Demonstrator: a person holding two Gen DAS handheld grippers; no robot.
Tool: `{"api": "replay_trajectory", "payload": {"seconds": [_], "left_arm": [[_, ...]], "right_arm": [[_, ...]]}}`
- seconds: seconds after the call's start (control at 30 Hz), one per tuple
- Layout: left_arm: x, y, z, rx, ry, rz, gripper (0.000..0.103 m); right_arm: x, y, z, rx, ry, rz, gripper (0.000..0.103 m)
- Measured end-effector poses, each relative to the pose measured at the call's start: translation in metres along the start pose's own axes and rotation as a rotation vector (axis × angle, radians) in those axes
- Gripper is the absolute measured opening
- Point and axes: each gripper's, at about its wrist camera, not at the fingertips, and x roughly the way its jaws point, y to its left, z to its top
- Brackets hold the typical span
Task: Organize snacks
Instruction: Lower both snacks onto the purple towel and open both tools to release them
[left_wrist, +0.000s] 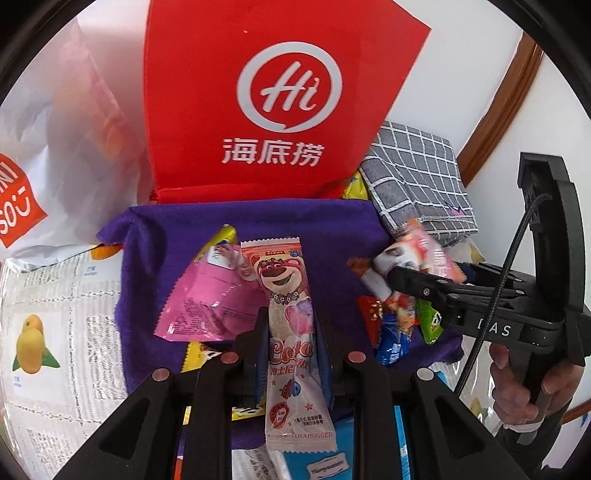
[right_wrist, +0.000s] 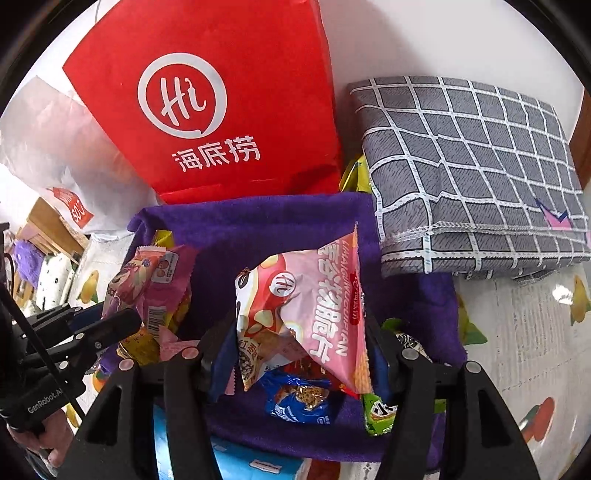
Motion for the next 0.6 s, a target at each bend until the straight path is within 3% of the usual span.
{"api": "replay_trajectory", "payload": {"seconds": [0.13, 0.6], "left_arm": [[0.003, -0.006, -0.002, 0.007, 0.001, -0.016, 0.022], [0.013, -0.007, -0.005, -0.011, 0.032, -0.045, 0.022]], "right_arm": [[-0.007, 0.000, 0.002, -0.012, -0.025, -0.047, 0.077], [-0.049, -0.009, 0.005, 0.025, -0.144, -0.019, 0.078]]}}
